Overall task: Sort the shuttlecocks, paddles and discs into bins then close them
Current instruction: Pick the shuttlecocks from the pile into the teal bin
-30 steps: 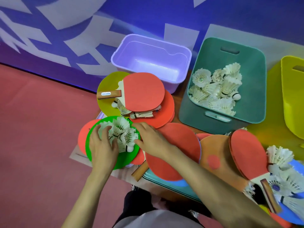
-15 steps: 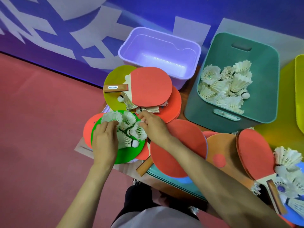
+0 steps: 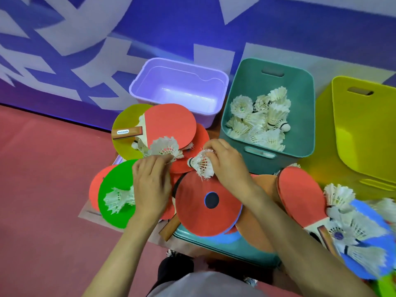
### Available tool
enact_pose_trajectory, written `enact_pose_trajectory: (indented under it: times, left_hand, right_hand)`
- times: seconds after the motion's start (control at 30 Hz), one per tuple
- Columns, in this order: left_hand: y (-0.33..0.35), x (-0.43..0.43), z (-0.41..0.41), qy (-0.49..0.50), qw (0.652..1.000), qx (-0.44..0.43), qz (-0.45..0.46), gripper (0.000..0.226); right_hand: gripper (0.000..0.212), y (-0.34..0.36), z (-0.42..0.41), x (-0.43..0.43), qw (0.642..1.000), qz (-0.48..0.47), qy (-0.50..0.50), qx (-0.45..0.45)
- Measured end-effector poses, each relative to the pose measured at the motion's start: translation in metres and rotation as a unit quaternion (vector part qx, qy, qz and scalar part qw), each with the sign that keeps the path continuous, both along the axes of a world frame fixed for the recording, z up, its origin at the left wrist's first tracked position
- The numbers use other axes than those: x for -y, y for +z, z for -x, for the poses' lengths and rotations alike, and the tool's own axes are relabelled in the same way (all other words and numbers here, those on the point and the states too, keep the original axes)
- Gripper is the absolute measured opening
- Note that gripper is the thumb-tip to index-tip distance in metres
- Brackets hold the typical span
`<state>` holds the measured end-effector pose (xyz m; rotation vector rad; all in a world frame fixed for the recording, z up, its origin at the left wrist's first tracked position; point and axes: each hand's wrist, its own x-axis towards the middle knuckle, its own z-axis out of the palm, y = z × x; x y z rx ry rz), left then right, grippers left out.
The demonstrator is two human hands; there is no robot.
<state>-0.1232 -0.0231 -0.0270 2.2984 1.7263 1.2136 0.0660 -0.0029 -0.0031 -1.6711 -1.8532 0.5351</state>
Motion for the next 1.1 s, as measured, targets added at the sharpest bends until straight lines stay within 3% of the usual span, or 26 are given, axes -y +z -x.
enact_pose_trajectory:
  times: [0.3, 0.43, 0.67, 0.9, 1.1]
  left_hand:
    - [0.035, -0.017, -0.079, -0.092, 0.983, 0.156, 0.027, 0.012]
    - [0.048, -0.031, -0.112, -0.138, 0.973, 0.182, 0.034, 0.011]
    - [0.057, -0.075, -0.163, -0.202, 0.974, 0.096, 0.021, 0.012]
    - [0.056, -0.133, -0.198, -0.163, 0.972, -0.052, 0.159, 0.015]
    - [0.054, -0.181, -0.218, -0.148, 0.975, -0.063, 0.15, 0.014]
  right_hand:
    - [0.013, 0.052, -0.07, 0.017, 0.988, -0.126, -0.076, -0.04]
    - [0.012, 0.066, -0.109, 0.016, 0.98, -0.147, -0.126, -0.054]
    - [0.007, 0.071, -0.167, 0.002, 0.966, -0.148, -0.21, 0.01]
    - [0.008, 0.052, -0.202, -0.046, 0.97, -0.037, -0.213, 0.11]
    - [0.015, 0.04, -0.22, -0.107, 0.96, 0.013, -0.238, 0.15]
